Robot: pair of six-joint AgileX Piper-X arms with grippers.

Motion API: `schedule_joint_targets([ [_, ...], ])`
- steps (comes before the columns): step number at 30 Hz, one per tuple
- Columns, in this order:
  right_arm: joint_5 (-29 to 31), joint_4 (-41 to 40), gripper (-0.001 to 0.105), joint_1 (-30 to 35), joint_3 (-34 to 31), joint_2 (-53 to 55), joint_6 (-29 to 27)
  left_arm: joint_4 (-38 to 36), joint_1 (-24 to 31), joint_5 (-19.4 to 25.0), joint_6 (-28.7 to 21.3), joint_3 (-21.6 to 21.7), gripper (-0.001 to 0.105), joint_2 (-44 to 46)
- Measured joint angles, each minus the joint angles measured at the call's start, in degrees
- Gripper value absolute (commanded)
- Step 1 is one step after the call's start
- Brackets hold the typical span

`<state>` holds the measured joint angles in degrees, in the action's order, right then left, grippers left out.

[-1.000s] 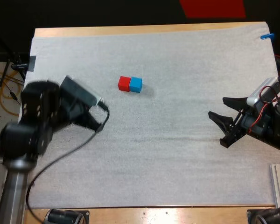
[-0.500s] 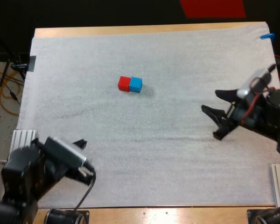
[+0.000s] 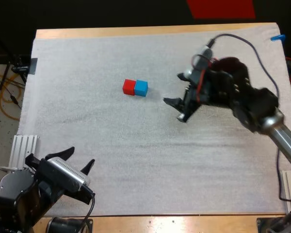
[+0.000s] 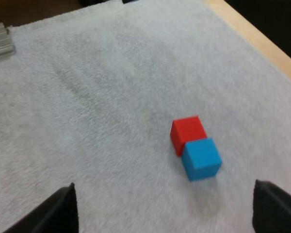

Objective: Stack red cube on blue cube

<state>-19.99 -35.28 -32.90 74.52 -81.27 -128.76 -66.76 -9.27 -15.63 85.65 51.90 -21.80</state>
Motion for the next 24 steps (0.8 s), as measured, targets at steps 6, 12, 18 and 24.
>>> schedule_joint_targets([
  [6, 0.09, 0.00, 0.071, -1.46, 10.19, -10.76, -3.93, -1.15, 0.00, 0.06, 0.09, 0.00, 0.063, 0.00],
  [12, 1.18, 0.00, 0.071, -2.09, 20.43, -21.29, -5.35, -2.78, 0.00, 0.27, 0.09, 0.00, 0.063, 0.00],
  [18, 1.33, -2.32, 0.071, -2.09, 31.23, -31.76, -5.44, -2.98, 0.00, 0.27, 0.09, 0.00, 0.063, 0.00],
  [24, 3.16, -5.63, 0.071, -2.45, 41.30, -40.49, -7.06, -2.98, 0.00, 0.27, 0.09, 0.00, 0.063, 0.00],
])
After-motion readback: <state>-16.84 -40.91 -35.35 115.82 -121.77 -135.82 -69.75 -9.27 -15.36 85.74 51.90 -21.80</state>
